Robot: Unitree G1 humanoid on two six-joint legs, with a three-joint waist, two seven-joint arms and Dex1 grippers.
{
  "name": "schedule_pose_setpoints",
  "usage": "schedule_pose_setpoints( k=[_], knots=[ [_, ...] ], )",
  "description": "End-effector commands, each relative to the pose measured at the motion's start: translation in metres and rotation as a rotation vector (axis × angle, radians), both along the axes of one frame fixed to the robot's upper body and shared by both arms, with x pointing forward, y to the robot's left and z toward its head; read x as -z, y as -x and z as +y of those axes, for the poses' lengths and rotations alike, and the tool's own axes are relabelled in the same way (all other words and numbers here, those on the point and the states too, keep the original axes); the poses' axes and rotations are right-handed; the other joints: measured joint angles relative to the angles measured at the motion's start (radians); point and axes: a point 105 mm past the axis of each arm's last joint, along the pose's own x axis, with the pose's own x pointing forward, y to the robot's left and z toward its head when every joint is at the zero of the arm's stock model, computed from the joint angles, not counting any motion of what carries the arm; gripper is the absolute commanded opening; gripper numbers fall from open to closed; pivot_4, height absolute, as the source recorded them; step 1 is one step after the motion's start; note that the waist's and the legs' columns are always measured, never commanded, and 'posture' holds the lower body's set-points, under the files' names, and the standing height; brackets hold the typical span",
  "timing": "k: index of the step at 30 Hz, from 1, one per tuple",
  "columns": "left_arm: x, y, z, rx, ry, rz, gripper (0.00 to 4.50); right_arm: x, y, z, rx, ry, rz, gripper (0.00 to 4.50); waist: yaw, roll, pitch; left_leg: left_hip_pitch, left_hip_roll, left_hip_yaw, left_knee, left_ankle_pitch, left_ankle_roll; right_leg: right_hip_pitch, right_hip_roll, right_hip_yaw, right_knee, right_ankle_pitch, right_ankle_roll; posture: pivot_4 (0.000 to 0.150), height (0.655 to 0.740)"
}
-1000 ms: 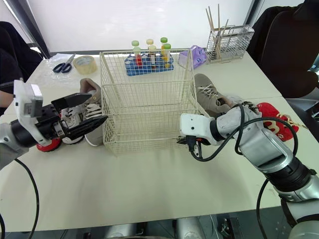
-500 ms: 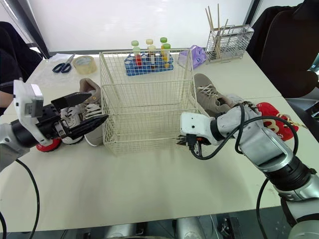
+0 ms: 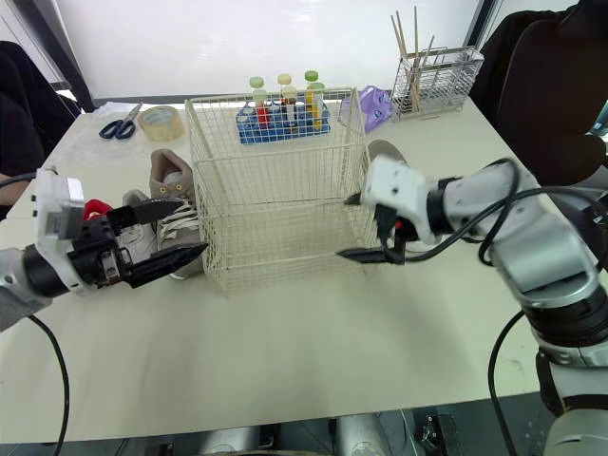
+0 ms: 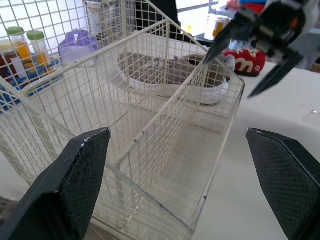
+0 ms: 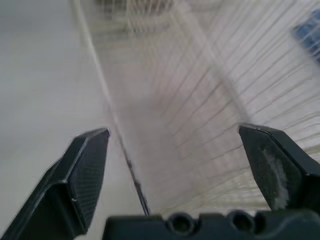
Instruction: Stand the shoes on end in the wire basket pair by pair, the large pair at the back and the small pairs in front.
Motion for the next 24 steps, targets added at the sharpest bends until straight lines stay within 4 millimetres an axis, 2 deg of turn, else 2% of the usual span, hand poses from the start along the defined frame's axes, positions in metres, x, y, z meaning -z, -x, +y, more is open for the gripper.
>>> schedule_pose_setpoints(
  k=[1,3,4,8,10,13,16,21,24],
  knots=[
    [-0.004,-0.002,-0.003,0.031,0.000,-0.028,4.50,-0.054,-0.010,-0.027,0.168,-0.206,-0.077,4.47,-0.001,0.000,0.000,0.000,0.000,0.000,0.000,0.000,0.000,0.000,0.000,0.000,0.000,0.000,0.000,0.150,0.7400],
    [-0.005,-0.005,-0.005,0.046,0.002,-0.032,4.50,-0.064,-0.028,-0.059,0.359,-0.258,-0.110,4.47,0.002,0.000,0.000,0.000,0.000,0.000,0.000,0.000,0.000,0.000,0.000,0.000,0.000,0.000,0.000,0.150,0.7400],
    [-0.005,-0.006,-0.006,0.050,0.002,-0.034,4.50,-0.063,-0.034,-0.071,0.434,-0.272,-0.112,4.47,0.004,-0.001,-0.001,0.000,0.000,0.000,0.000,0.000,0.000,0.000,-0.001,0.000,0.000,0.000,-0.001,0.150,0.7400],
    [-0.006,-0.011,-0.008,0.064,0.001,-0.041,4.50,-0.033,-0.045,-0.097,0.604,-0.247,-0.070,4.47,0.000,-0.001,-0.001,-0.001,-0.001,0.001,-0.002,0.000,0.000,-0.001,-0.002,0.000,-0.002,-0.002,-0.003,0.150,0.7400],
    [-0.006,-0.011,-0.009,0.069,0.000,-0.044,4.50,-0.017,-0.048,-0.101,0.650,-0.247,-0.042,4.47,-0.004,0.000,0.000,-0.003,0.000,0.001,-0.002,0.000,0.000,-0.003,-0.001,0.001,-0.002,0.000,0.000,0.150,0.7400],
    [-0.007,-0.012,-0.010,0.071,-0.002,-0.050,4.50,0.021,-0.051,-0.104,0.720,-0.252,0.016,4.47,-0.006,0.000,0.000,-0.008,0.001,0.002,-0.002,0.000,0.000,-0.010,0.001,0.001,0.001,0.000,0.000,0.150,0.7400],
    [-0.008,-0.011,-0.010,0.069,-0.004,-0.052,4.50,0.044,-0.051,-0.101,0.759,-0.287,0.059,4.47,-0.005,0.000,0.000,-0.011,0.001,0.001,-0.001,0.000,0.000,-0.012,0.002,0.001,0.002,0.000,0.000,0.150,0.7400],
    [-0.008,-0.010,-0.010,0.062,-0.012,-0.053,4.50,0.060,-0.057,-0.104,0.825,-0.320,0.049,4.47,0.000,0.000,-0.001,-0.012,0.000,0.001,0.003,0.000,0.000,-0.011,0.002,0.001,0.002,0.001,0.002,0.150,0.7400],
    [-0.008,-0.008,-0.010,0.059,-0.013,-0.055,4.50,0.060,-0.059,-0.102,0.812,-0.344,0.020,4.47,0.002,0.000,-0.001,-0.012,0.000,0.001,0.004,0.000,0.000,-0.011,0.002,0.001,0.002,0.001,0.002,0.150,0.7400]
  ],
)
